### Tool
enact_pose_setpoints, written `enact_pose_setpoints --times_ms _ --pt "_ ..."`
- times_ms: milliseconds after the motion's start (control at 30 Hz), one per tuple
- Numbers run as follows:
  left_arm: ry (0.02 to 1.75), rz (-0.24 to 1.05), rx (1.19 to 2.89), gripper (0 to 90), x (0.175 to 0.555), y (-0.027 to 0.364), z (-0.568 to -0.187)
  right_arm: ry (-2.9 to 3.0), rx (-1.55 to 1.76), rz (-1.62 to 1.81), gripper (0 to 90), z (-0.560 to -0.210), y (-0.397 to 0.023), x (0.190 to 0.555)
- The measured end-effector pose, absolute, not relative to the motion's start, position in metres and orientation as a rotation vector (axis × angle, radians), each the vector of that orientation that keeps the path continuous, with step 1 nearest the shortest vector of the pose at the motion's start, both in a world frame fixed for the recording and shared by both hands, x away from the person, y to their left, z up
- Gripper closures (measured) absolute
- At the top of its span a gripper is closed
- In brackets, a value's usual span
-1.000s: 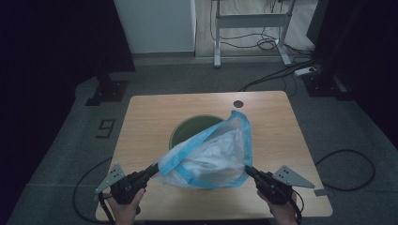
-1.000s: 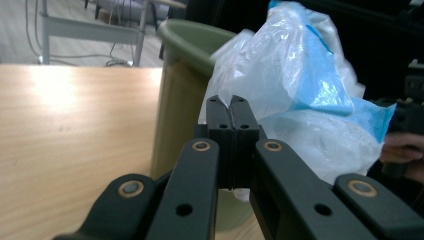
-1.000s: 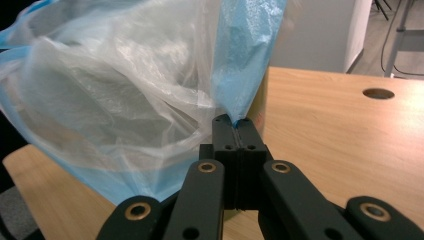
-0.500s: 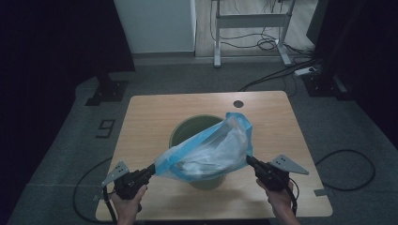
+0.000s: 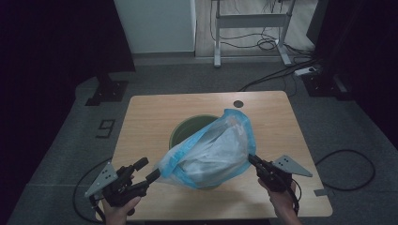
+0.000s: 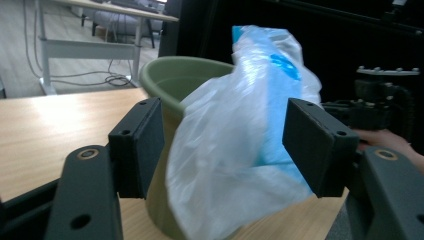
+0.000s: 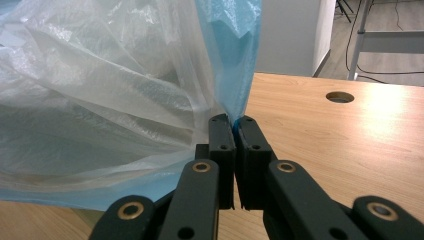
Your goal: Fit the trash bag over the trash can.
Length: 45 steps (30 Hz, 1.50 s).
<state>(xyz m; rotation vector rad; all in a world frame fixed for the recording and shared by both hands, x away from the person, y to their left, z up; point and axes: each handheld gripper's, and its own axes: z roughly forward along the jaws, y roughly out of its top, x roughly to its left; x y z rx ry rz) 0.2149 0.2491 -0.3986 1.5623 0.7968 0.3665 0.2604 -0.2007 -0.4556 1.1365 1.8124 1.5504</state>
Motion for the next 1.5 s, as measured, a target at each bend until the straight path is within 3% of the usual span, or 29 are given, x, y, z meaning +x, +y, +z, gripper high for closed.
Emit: enact_pose_setpoints --times_ms 333,367,400,567,633,800,900,1267,1333,1367,1467,1500 --pt "0.740 0.342 1.723 32.0 0.245 0.204 -0.376 1.813 1.128 1.532 84.3 -0.456 -0.200 0.259" --pt "0.740 0.342 1.723 41.6 0.245 0.204 -0.376 1.813 1.128 1.532 84.3 -0.456 -0.200 0.259" --pt "0.737 0.342 1.738 41.6 0.248 0.200 -0.375 1.812 1.128 1.533 84.1 -0.455 -0.200 0.259" --pt "0.764 0.306 1.753 79.9 0.263 0.194 -0.375 1.808 1.122 1.537 83.8 -0.454 -0.202 0.259" --pt "0.784 0.317 1.719 86.6 0.265 0.196 -0.376 1.810 1.117 1.537 82.2 -0.454 -0.203 0.258" --pt "0.791 0.365 1.666 88.8 0.262 0.200 -0.376 1.817 1.063 1.559 58.2 -0.444 -0.209 0.250" --pt "0.787 0.375 1.645 88.9 0.261 0.202 -0.375 1.783 1.028 1.586 48.9 -0.425 -0.214 0.248" --pt "0.798 0.381 1.619 89.1 0.266 0.209 -0.376 1.819 1.086 1.683 40.2 -0.380 -0.198 0.301" --pt "0.800 0.379 1.612 89.1 0.267 0.212 -0.377 1.832 1.121 1.690 42.6 -0.379 -0.193 0.309" --pt "0.799 0.374 1.605 89.1 0.267 0.213 -0.378 1.839 1.124 1.691 48.0 -0.380 -0.190 0.311" --pt "0.797 0.373 1.602 89.1 0.268 0.216 -0.380 1.872 1.083 1.664 75.1 -0.383 -0.183 0.313" --pt "0.798 0.371 1.598 89.1 0.268 0.217 -0.381 1.873 1.074 1.658 79.7 -0.383 -0.182 0.312"
